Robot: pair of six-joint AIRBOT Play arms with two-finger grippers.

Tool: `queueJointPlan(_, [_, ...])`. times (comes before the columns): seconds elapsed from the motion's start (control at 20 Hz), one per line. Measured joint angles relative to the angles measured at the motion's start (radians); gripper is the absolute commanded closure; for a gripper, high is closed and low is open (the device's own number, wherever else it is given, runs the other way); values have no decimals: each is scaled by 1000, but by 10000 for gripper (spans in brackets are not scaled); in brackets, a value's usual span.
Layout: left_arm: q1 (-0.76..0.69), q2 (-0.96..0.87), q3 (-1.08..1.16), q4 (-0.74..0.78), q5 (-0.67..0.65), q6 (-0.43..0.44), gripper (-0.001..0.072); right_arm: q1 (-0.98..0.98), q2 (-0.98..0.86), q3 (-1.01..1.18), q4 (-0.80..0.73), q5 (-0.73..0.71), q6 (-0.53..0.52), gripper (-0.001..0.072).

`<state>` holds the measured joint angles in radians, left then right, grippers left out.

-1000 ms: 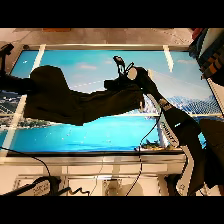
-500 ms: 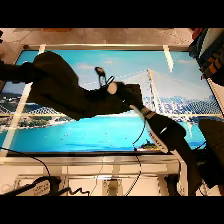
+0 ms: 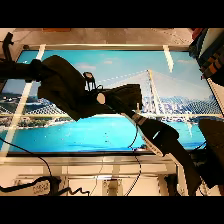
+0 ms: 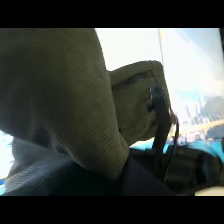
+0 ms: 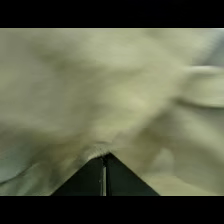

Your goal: Fold the clothes and pants, and hang the long-sleeved shirts on hangers.

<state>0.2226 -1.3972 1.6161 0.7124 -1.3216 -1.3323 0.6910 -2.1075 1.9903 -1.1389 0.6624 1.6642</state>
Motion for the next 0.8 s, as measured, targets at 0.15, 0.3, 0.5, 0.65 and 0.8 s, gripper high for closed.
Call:
queueJointPlan(0.15, [-75, -37, 0, -2, 67, 0, 700, -96, 19, 0, -39, 114, 2, 678])
queueJointPlan(0.3, [-193, -82, 0, 42, 207, -14, 701, -213, 70, 0, -61, 232, 0, 678])
queueJointPlan(0.5, [-410, -173, 0, 85, 446, -47, 699, -352, 169, 0, -68, 348, -27, 677])
queueJointPlan(0.65, [-597, -256, -1, 85, 632, -53, 697, -436, 238, 0, -75, 402, -47, 677])
queueJointPlan(0.8, [-763, -325, -1, 77, 837, -48, 155, -504, 286, 0, -93, 444, -55, 677])
